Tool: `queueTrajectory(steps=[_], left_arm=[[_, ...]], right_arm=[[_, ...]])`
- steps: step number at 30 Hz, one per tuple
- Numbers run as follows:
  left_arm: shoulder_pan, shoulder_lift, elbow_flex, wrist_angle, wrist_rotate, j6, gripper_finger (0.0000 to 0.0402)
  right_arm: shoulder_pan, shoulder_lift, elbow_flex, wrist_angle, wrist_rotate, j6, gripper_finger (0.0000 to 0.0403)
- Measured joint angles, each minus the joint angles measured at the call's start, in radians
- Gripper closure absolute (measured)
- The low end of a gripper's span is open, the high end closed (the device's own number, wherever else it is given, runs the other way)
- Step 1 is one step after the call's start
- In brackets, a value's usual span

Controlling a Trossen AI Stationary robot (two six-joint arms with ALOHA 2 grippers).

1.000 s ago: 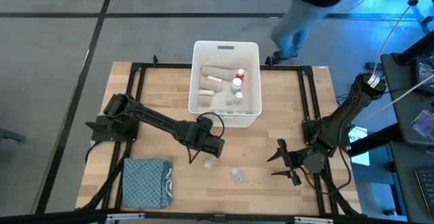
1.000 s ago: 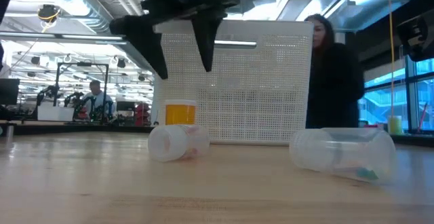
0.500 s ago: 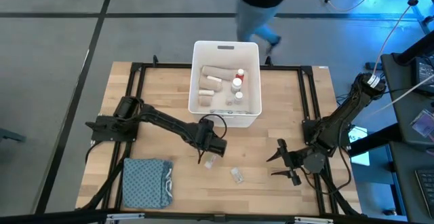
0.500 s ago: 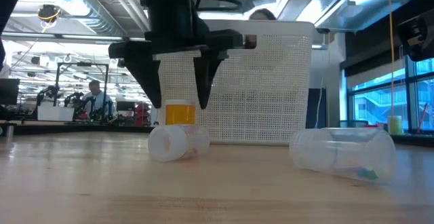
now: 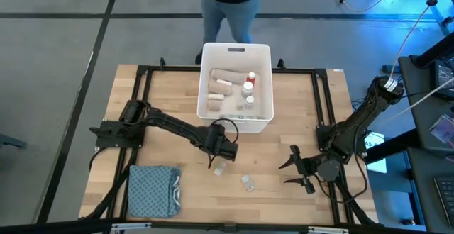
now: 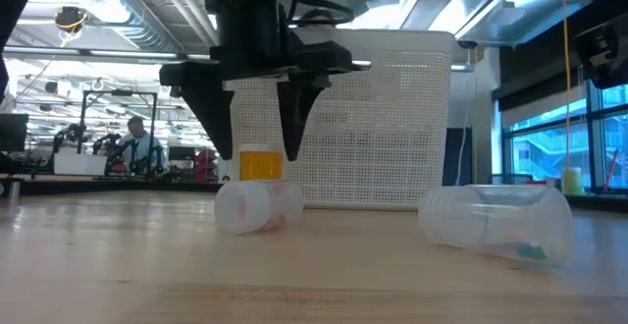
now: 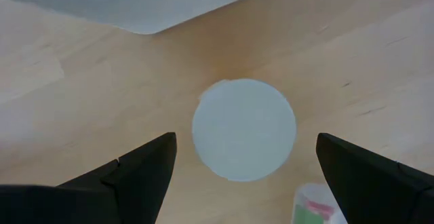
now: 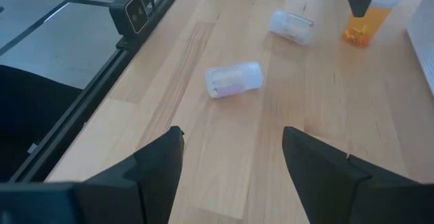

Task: Pick & place medical supplies in basket/bin
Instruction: Put the orange pill bottle into the white bin

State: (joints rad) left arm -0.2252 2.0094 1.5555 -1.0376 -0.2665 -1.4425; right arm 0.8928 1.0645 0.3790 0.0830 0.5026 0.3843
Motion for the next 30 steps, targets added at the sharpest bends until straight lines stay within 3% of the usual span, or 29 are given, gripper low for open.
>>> queueTrajectory(steps=[30], left_arm=[[0.005,0.0,0.0,0.04,-0.008,0.024,0.0056]], right_arm=[[0.0,0.0,0.0,-0.008,-0.033,0.0,0.0153]])
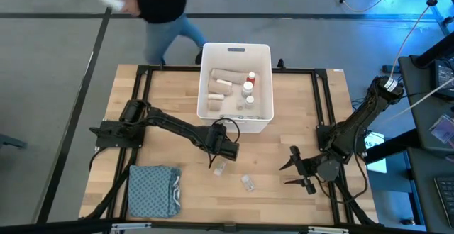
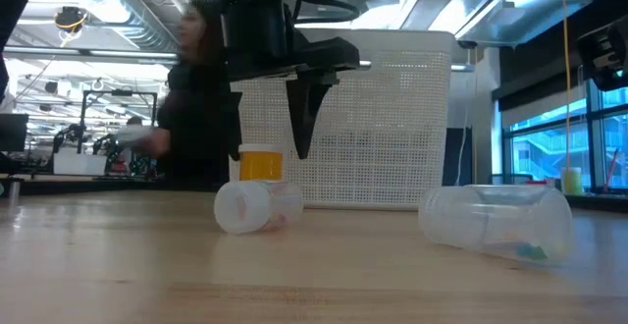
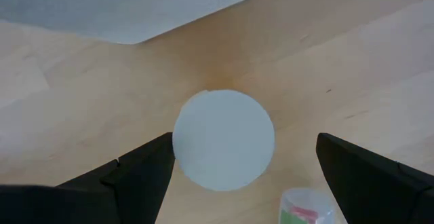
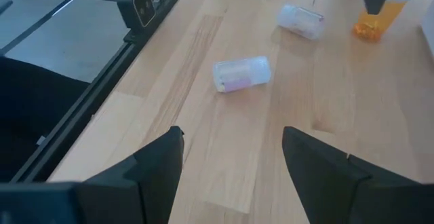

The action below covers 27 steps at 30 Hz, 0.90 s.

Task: Pick & place medical supplies in basket/bin
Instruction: Put the orange pill bottle into the white bin

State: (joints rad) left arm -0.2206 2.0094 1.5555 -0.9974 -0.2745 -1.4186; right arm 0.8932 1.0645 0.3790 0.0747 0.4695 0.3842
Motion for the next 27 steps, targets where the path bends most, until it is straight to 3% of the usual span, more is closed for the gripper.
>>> queueTrajectory(steps=[9,27], left_arm=[[0.0,0.0,0.0,0.0,-0.004,-0.052,0.0066],[0.003,0.0,0.0,-0.001,-0.014,-0.112,0.0137]], right_arm=[[0.0,0.0,0.0,0.001,-0.002,0.0,0.0153],[0.0,0.0,0.0,0.001,-0.002,0.001,0.0153]])
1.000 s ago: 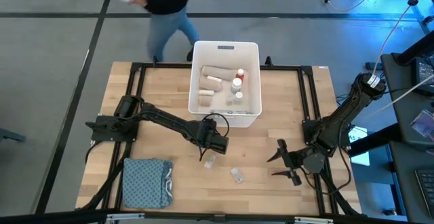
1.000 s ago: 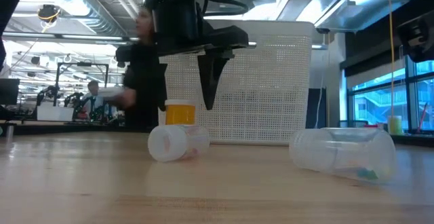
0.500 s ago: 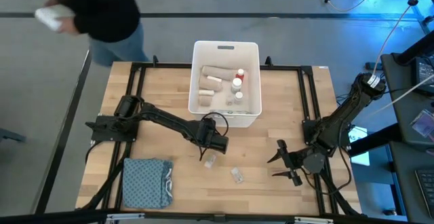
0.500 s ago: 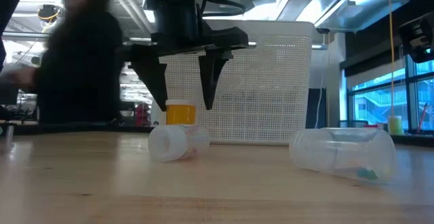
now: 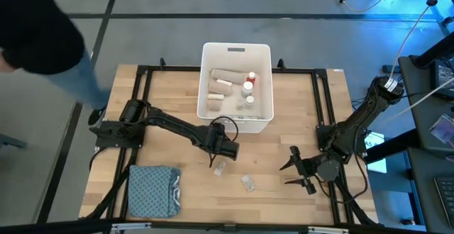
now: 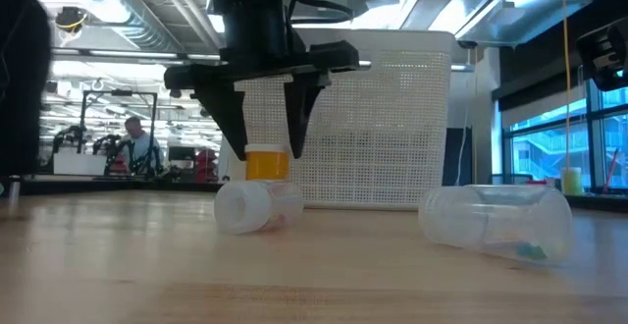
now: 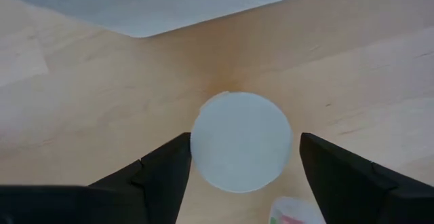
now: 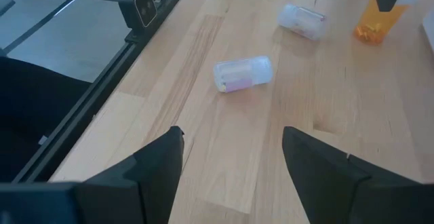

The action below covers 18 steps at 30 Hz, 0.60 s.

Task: Pick & place medical supplies in basket/bin
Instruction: Put the orange pill bottle into the white bin

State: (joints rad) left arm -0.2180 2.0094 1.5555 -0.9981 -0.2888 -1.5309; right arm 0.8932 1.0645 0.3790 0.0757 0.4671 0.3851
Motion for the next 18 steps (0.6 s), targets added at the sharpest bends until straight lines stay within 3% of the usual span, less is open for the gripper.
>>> queueTrajectory(steps=[18], left_arm=[[-0.003,0.0,0.0,0.002,0.011,0.004,0.0201]], right_arm=[[0.0,0.0,0.0,0.0,0.0,0.0,0.0153]])
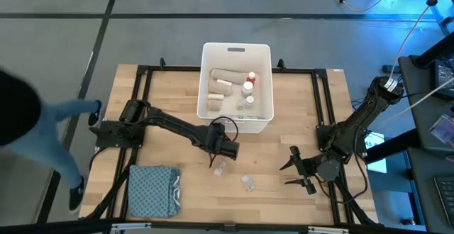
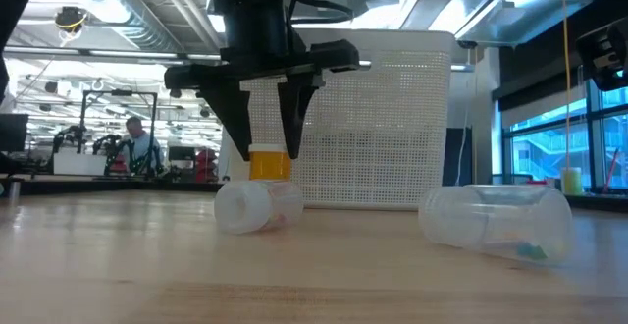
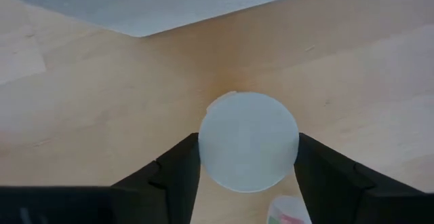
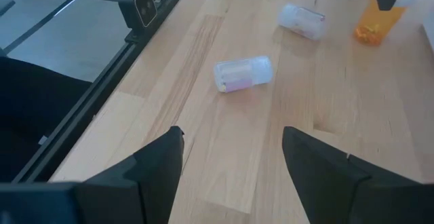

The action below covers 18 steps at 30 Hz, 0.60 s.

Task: Pick & place medical supplies in basket/bin
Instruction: Put the orange pill bottle into the white bin

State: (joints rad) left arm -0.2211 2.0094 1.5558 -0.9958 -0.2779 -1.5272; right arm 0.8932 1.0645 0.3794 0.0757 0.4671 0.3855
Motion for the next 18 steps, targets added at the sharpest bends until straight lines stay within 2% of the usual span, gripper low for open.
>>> queueTrajectory(steps=[7,12,18], left_arm=[[-0.04,-0.014,0.0,0.014,0.039,0.03,0.0198],[-0.082,-0.068,0.0,0.093,0.07,0.048,0.0201],[-0.13,-0.168,0.0,0.182,0.038,0.085,0.02]], right_arm=[[0.0,0.0,0.0,0.001,0.0,0.004,0.0153],[0.0,0.0,0.0,0.003,0.0,0.006,0.0153],[0.0,0.0,0.0,0.003,0.0,0.005,0.0153]])
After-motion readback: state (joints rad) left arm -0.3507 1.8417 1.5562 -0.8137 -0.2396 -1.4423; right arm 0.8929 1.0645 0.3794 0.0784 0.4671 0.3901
